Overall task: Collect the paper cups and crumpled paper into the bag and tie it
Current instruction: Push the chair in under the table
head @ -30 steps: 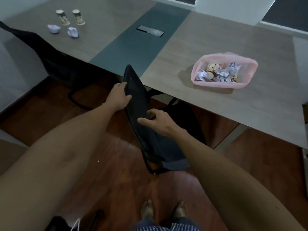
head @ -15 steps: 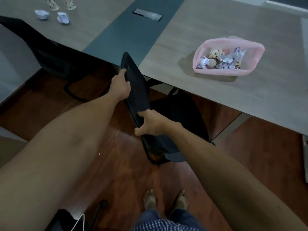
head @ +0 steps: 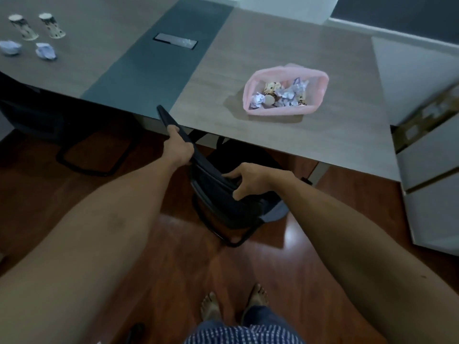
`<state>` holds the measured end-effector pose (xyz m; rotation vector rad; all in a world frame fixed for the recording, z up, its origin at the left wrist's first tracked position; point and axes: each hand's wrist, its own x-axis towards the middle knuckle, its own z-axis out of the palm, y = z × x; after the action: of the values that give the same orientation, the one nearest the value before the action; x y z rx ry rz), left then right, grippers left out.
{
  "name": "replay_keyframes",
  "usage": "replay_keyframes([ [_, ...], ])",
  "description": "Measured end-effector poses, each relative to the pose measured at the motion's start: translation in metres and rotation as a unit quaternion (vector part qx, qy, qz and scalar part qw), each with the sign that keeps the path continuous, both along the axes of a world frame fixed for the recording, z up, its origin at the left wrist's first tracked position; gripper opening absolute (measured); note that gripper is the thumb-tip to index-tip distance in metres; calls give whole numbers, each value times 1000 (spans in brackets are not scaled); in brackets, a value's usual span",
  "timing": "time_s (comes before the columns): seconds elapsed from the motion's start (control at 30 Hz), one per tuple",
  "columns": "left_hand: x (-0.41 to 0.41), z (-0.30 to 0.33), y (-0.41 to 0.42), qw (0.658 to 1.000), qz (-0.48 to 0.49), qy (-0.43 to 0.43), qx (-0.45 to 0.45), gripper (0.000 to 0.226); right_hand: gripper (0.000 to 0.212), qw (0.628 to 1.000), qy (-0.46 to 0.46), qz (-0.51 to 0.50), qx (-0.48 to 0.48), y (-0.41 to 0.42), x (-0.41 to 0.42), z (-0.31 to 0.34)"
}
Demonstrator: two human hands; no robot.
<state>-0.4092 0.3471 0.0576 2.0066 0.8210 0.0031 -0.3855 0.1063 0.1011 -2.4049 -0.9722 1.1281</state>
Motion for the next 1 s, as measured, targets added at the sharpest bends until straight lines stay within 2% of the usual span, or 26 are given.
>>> replay_keyframes([
  [0.13, 8, -3, -32, 999, 4, -10, -38, 30, 54, 998, -52, 5, -29, -44, 20, 11],
  [0.33, 32, -3, -76, 991, 16, -12, -130, 41, 41, 979, -160, -13, -123, -103, 54, 10],
  [0.43, 47, -6, -84, 984, 29, -19, -177, 35, 36, 969, -196, -53, -141, -134, 71, 5],
  [0.57, 67, -13, -103, 984, 17, -11, -179, 19, 32, 948, -252, -114, -156, -171, 84, -3],
  [0.73, 89, -18, -139, 988, 17, -31, -152, 17, 19, 919, -317, -146, -183, -197, 94, -12],
  [1.0, 96, -16, -145, 987, 17, -32, -155, 22, 20, 911, -329, -164, -188, -201, 101, -17],
])
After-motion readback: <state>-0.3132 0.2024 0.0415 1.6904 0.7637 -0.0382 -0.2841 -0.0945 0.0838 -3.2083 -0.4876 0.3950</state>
